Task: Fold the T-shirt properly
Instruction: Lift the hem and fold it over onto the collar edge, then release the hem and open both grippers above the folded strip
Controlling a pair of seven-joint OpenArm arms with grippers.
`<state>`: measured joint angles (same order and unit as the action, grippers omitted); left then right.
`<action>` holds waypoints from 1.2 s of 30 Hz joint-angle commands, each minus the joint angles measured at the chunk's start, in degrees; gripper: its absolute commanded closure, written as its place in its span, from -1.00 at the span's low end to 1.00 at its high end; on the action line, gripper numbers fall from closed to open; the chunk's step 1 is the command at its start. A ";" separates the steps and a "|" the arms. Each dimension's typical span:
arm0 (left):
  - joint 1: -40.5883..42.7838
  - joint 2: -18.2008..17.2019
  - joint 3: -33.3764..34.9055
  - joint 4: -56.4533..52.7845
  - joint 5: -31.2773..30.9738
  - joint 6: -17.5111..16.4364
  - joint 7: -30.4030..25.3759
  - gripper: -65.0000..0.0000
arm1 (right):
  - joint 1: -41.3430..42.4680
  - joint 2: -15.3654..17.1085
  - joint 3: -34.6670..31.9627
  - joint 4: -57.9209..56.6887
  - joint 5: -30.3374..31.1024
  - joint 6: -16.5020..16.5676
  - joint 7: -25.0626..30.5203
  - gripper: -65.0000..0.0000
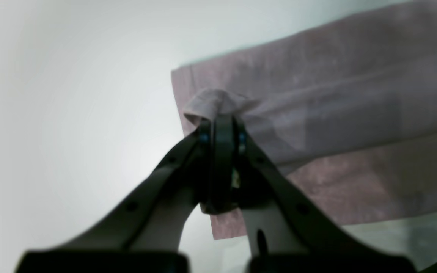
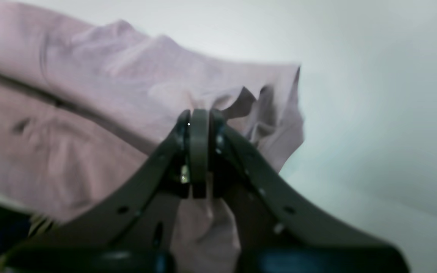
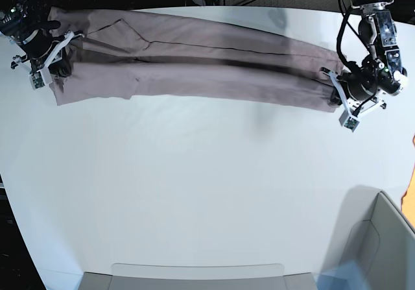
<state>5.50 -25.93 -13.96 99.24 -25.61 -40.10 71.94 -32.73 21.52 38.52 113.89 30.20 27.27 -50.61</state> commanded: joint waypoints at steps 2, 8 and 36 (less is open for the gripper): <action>0.35 -1.01 -0.59 2.43 -0.28 0.10 -0.69 1.00 | -1.34 0.77 0.64 1.32 0.62 0.03 1.34 1.00; 3.25 -1.01 -0.59 2.78 -0.20 0.10 -0.78 1.00 | -3.01 -0.81 1.61 1.24 0.27 0.03 1.16 1.00; 4.48 -2.07 -4.37 -6.27 -1.78 0.10 -3.33 0.55 | -3.97 -0.81 -3.58 -1.05 0.18 0.03 1.51 0.20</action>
<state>11.14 -26.83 -17.80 91.90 -27.05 -40.10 69.45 -36.49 19.77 34.52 112.07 30.02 27.24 -50.04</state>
